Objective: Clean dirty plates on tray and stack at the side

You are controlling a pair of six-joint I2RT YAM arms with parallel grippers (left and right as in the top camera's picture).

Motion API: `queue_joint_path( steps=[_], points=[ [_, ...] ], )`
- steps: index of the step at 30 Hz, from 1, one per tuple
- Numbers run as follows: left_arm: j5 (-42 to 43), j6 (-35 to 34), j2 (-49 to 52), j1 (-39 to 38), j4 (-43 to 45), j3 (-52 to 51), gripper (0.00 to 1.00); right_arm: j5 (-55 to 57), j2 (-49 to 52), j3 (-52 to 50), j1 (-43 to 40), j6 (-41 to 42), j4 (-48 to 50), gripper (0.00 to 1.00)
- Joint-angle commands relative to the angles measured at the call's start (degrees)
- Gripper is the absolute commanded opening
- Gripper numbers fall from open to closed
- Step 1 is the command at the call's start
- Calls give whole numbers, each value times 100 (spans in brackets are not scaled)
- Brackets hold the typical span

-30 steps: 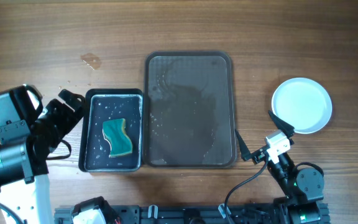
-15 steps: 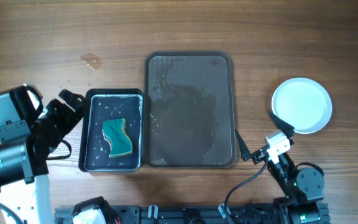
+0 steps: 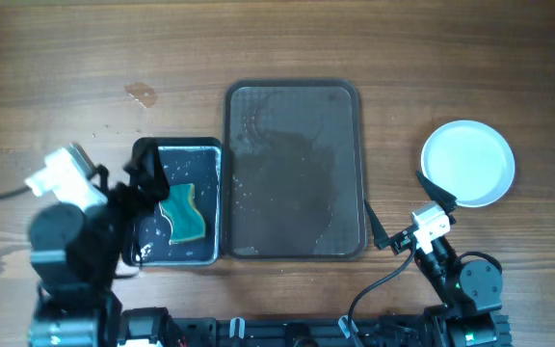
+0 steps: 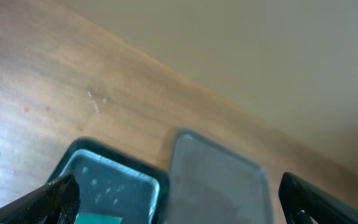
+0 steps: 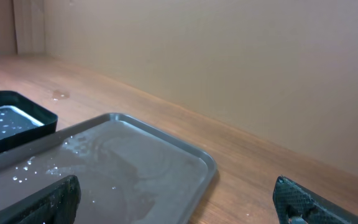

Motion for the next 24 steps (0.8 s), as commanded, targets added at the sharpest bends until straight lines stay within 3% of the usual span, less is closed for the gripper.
queue_joint_path(
  steps=[1, 7, 14, 24],
  points=[
    [87, 160, -323, -31, 33, -479, 100, -4, -66, -11, -17, 4, 28, 100],
    [44, 330, -529, -22, 289, -623, 100, -4, -66, -11, -17, 7, 28, 100],
    [216, 323, -1799, -20, 1556, -2225, 100, -4, -66, -9, -17, 7, 28, 100],
    [243, 306, -3071, -22, 1856, -3390, 100, -4, -66, -11, -17, 7, 28, 100]
  ],
)
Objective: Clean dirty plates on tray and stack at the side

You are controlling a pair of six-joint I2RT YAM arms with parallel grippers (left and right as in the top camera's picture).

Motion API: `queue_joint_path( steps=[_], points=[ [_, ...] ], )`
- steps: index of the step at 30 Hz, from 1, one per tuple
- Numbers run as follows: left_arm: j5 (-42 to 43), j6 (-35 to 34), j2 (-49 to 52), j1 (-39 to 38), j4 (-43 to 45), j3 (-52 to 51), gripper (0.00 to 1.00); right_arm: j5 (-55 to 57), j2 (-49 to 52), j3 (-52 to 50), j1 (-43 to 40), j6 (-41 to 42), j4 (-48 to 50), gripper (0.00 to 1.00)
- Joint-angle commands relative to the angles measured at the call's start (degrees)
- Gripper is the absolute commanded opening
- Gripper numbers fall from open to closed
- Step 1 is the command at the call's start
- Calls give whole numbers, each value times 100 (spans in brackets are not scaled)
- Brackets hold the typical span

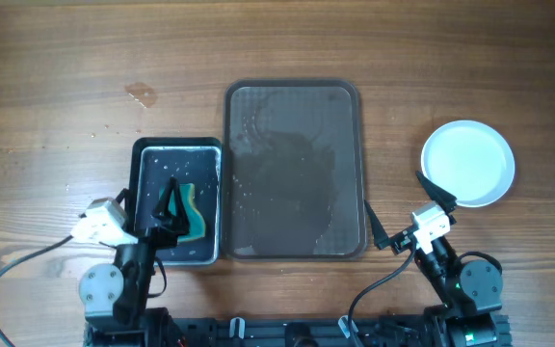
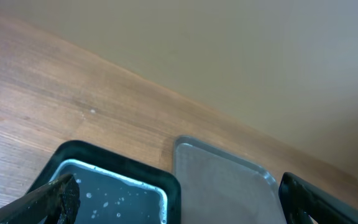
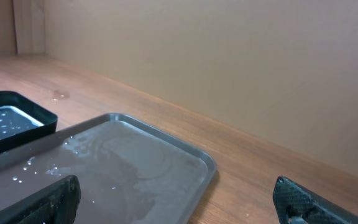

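The grey tray (image 1: pixel 249 116) lies at the table's centre, wet and streaked, with no plate on it. A white plate (image 1: pixel 468 163) rests on the wood to its right. My left gripper (image 1: pixel 150 207) is open and empty, low over the near end of the black basin (image 1: pixel 176 147). In the left wrist view its fingers (image 2: pixel 50 200) frame the basin (image 2: pixel 104 163) and the tray's corner (image 2: pixel 229 180). My right gripper (image 1: pixel 398 207) is open and empty beside the tray's near right corner. From the right wrist, the tray (image 3: pixel 123 162) lies between the fingertips (image 3: pixel 309 202).
The basin holds water and a green sponge (image 1: pixel 193 217), partly under the left finger. A small wet spot (image 1: pixel 141 93) marks the wood at the far left. The arm bases and cables sit along the table's front edge.
My left arm has drawn back toward the front edge and now sits low at the basin's near end. Its camera shows more of the basin. The right arm, tray and plate are unchanged.
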Motion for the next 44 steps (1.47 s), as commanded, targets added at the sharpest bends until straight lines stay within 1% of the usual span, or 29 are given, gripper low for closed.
queue_joint_path(
  steps=[1, 4, 7, 9, 44],
  points=[
    [74, 114, -192, -22, 197, -267, 100, -4, -63, -11, -17, 7, 26, 100],
    [70, 116, -192, -22, 487, -435, 100, -4, -63, -11, -17, 4, 26, 100],
    [76, 107, -192, -22, 1458, -1161, 100, -4, -63, -9, -17, 7, 26, 100],
    [39, 116, -192, -33, 1263, -1139, 100, -4, -63, -11, -17, 7, 26, 100],
    [-15, 114, -181, -33, 1250, -1139, 100, -4, -63, -9, -17, 7, 26, 100]
  ],
)
